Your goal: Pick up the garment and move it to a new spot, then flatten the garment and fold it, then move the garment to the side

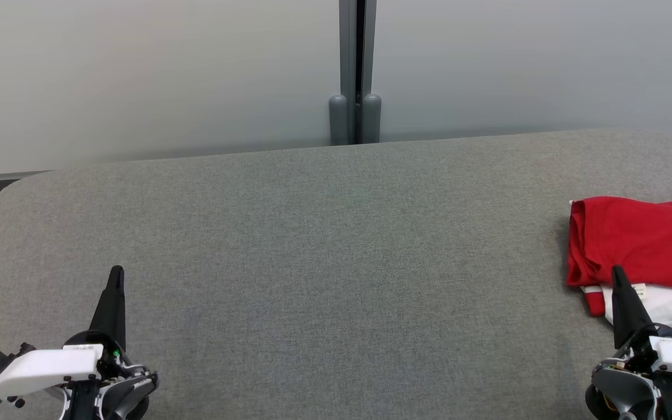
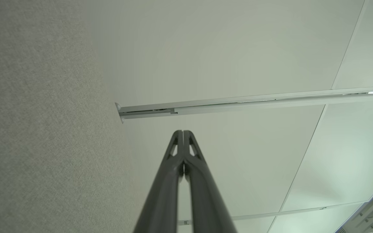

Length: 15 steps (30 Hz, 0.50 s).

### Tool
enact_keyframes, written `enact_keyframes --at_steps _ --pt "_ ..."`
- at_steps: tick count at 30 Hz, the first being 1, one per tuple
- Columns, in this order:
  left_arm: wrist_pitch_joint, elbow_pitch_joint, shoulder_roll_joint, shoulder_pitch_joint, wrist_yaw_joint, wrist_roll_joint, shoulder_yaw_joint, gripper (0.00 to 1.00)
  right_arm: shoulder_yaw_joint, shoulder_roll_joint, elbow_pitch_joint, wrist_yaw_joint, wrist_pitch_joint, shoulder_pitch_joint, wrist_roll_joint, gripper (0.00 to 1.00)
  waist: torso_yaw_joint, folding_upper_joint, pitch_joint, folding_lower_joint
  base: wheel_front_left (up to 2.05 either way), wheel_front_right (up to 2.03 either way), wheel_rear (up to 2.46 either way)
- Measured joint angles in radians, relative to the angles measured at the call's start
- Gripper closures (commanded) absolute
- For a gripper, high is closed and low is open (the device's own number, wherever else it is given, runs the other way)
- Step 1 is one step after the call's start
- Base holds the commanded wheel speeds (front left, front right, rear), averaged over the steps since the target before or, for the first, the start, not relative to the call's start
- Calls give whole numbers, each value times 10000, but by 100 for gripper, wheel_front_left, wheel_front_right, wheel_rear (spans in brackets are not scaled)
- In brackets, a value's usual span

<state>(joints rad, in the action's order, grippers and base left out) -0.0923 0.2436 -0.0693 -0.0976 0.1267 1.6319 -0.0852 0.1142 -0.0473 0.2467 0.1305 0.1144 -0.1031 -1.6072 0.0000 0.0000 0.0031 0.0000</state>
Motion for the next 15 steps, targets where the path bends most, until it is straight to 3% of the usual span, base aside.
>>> enact_keyframes --at_steps 15 --pt "-42 0 40 -31 2 -8 -52 100 4 -2 -4 0 0 -1 -31 100 -1 0 0 0 0 0 0"
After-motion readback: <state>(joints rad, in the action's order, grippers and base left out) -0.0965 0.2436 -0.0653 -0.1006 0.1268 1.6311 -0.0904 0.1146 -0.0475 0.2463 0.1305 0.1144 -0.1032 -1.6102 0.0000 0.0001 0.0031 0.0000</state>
